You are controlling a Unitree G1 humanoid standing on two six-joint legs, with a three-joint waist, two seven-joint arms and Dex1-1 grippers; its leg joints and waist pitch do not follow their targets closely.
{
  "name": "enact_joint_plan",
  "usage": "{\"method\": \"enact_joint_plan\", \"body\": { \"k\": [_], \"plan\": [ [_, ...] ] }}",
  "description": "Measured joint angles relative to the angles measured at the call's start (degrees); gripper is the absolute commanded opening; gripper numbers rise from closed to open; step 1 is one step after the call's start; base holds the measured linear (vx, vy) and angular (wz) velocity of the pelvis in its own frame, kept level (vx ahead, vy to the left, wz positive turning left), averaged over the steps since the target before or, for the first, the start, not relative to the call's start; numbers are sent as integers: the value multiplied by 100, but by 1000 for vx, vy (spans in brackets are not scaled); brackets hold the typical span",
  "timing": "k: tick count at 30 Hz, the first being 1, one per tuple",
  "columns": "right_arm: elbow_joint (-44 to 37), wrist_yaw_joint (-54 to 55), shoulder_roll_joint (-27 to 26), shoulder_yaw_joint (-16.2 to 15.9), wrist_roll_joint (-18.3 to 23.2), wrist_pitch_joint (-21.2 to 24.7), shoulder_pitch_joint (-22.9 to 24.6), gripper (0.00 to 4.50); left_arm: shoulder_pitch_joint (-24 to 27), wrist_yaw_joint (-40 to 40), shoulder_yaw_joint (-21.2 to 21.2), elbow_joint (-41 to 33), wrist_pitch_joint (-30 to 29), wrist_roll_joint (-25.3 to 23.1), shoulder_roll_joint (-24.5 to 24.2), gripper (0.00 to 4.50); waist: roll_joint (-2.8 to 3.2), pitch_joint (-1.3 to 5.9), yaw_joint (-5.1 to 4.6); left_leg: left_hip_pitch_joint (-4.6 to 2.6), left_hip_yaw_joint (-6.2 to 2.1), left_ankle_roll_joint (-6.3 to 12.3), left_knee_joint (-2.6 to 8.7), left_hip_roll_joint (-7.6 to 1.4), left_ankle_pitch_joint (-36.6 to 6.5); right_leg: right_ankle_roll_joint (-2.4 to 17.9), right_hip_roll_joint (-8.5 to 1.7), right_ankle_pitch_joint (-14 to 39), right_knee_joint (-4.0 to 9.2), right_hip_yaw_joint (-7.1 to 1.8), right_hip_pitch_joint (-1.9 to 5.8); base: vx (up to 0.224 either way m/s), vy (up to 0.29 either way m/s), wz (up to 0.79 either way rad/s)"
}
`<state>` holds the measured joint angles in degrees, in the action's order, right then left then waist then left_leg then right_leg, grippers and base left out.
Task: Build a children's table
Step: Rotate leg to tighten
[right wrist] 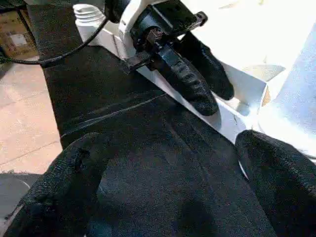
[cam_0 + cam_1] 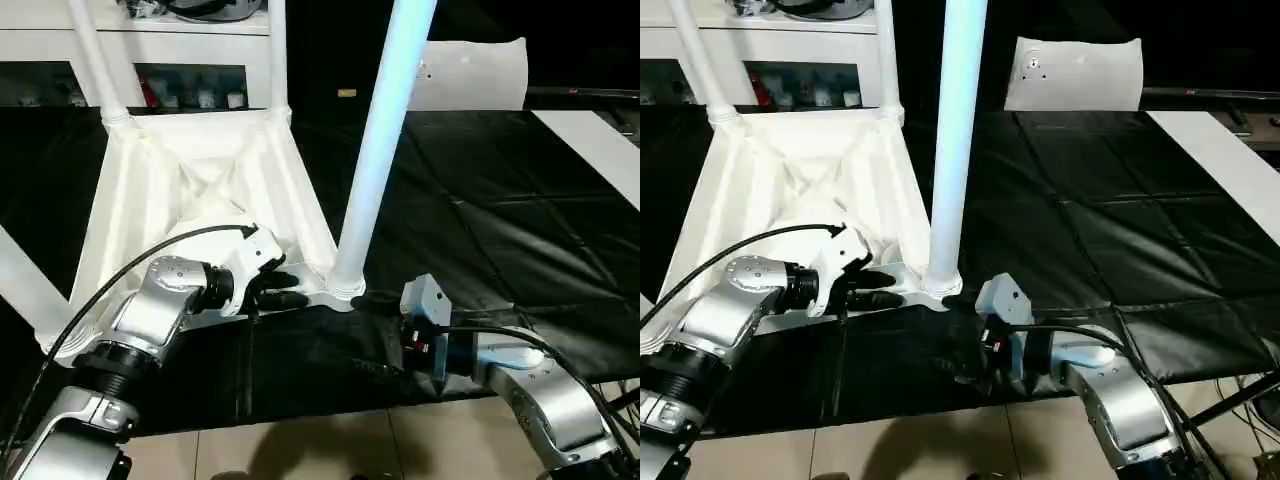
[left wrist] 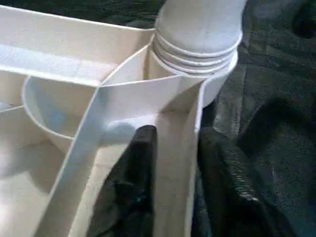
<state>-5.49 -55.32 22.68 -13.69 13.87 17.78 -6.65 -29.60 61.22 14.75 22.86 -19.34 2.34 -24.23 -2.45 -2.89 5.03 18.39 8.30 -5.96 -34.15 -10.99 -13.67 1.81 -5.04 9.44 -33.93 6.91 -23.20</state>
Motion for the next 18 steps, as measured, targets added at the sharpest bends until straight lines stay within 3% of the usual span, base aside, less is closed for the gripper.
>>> {"method": "enact_joint_plan", "body": {
  "k": [3,11,18],
  "plan": [
    [9,14,0,-6,-6,-45,0,450,-40,96,131,-6,104,-109,-79,95,1,0,-3,0,-1,0,0,0,-1,0,0,0,0,0,0,0,0,0],
    [111,93,-1,-6,-26,-53,-5,450,-43,196,273,-59,275,-219,-212,10,0,0,-13,0,0,0,0,-1,0,0,0,0,0,0,0,0,0,0],
    [252,127,87,191,0,-66,-250,450,-41,464,327,19,754,-256,-312,2,0,-1,-21,8,3,2,0,-2,-2,0,0,1,-1,0,-7,0,0,0]
  ]
}}
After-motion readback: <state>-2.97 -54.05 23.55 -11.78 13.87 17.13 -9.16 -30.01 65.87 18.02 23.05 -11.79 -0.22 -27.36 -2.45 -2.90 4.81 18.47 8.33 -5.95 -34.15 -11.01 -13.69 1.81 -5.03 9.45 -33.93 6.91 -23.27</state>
